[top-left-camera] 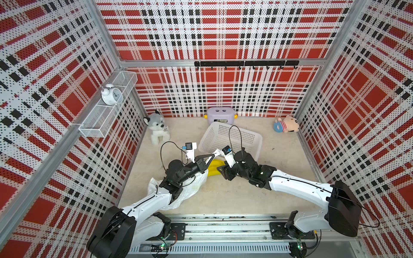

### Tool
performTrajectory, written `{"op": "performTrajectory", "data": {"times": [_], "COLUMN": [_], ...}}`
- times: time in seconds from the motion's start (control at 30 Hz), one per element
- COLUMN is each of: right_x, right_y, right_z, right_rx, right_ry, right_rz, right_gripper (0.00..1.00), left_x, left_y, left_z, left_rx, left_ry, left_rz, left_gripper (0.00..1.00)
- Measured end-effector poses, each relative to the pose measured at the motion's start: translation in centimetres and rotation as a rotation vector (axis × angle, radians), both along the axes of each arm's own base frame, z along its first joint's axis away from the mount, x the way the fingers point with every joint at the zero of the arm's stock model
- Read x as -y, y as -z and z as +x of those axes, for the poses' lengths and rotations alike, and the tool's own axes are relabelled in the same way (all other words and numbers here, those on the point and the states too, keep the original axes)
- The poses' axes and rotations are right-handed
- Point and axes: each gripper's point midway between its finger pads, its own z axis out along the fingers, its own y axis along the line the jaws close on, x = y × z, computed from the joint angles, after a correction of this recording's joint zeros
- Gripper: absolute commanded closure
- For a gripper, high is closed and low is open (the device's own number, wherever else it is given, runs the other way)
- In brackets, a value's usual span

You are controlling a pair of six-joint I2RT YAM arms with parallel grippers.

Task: Place the banana into a plastic bag & tie a knot
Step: Adjust the basket at the center of the board.

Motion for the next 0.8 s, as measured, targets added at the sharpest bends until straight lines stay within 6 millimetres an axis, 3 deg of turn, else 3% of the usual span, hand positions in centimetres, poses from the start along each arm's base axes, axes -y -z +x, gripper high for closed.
{"op": "performTrajectory", "data": {"times": [0.17, 0.27, 0.33, 0.47, 0.57, 0.67, 0.8], "right_x": [3.1, 3.3, 2.8, 2.6, 3.8, 5.3, 7.6], "right_y": [2.0, 4.2, 4.6, 7.3, 8.8, 8.5, 6.6], "right_z": [2.0, 2.6, 3.7, 7.4, 10.7, 14.3, 17.9], "right_rx": [-0.13, -0.212, -0.231, -0.283, -0.288, -0.268, -0.228], "right_ry": [0.141, 0.169, 0.18, 0.242, 0.325, 0.405, 0.482], "right_rz": [0.025, 0.028, 0.048, 0.042, 0.01, -0.005, 0.004], "right_gripper": [0.42, 0.42, 0.47, 0.48, 0.48, 0.46, 0.4], "left_x": [-0.2, -0.4, -0.3, -0.2, 0.1, 0.6, 1.3], "left_y": [0.6, 1.0, 1.5, 2.2, 2.2, 1.6, -0.7], "left_z": [0.2, 0.4, 0.4, 0.5, 0.6, 0.8, 1.2], "left_rx": [-0.003, -0.005, -0.014, -0.024, -0.023, -0.008, 0.048], "left_ry": [-0.026, -0.043, -0.05, -0.061, -0.067, -0.069, -0.069], "left_rz": [0.024, 0.047, 0.064, 0.098, 0.122, 0.144, 0.159], "left_gripper": [1.0, 1.0, 1.0, 1.0, 1.0, 1.0, 1.0]}}
